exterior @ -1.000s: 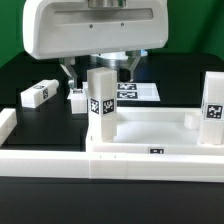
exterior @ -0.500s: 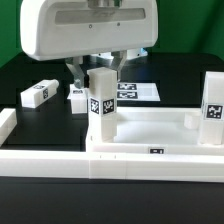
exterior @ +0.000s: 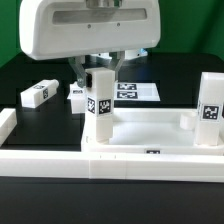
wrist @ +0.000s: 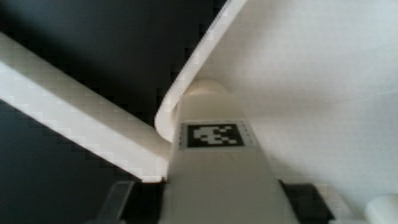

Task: Assemble desk

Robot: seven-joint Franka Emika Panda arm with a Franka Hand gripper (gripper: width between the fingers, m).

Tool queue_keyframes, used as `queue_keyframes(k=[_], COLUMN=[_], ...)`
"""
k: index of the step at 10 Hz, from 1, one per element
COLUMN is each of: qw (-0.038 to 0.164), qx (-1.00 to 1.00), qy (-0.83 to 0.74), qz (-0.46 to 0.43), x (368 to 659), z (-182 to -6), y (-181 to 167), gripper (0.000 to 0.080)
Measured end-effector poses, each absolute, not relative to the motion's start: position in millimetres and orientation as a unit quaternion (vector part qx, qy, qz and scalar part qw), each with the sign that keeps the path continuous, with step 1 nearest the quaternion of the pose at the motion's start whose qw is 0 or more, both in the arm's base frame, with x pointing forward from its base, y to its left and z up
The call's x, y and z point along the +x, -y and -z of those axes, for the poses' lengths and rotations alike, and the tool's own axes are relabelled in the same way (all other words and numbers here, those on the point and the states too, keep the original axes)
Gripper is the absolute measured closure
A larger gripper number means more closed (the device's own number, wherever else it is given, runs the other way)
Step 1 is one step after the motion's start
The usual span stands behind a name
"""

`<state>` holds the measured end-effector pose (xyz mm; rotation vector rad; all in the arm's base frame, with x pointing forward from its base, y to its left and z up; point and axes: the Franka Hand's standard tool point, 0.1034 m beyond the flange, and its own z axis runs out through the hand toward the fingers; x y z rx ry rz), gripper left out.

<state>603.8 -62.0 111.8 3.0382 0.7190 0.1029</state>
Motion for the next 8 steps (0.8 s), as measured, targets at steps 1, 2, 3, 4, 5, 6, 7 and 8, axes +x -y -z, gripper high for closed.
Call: queue_keyframes(k=[1, 2, 3, 4, 5, 6, 7, 8], qw=[0.008, 0.004, -0.001, -0.003, -0.005, -0.01, -0.012, -0.014], qx=[0.978, 0.987, 0.994, 0.997, 0.999, 0.999, 0.996, 0.992], qy=[-0.204, -0.158, -0.106, -0.063, -0.023, 0.033, 0.083, 0.125], qz=[-0.033, -0.034, -0.035, -0.035, -0.034, -0.034, -0.032, -0.03], x=[603.8, 603.7, 603.5, 603.4, 602.7, 602.6, 602.1, 601.6], z=[-111.8, -111.7, -111.6, -111.5, -111.1, -110.9, -110.4, -109.8], y=[61.9, 61.5, 61.5, 61.0, 61.0, 60.5, 59.8, 57.2], gripper=[0.0509, 0.0509, 0.0509, 0.0509, 0.0509, 0.0509, 0.0509, 0.0509])
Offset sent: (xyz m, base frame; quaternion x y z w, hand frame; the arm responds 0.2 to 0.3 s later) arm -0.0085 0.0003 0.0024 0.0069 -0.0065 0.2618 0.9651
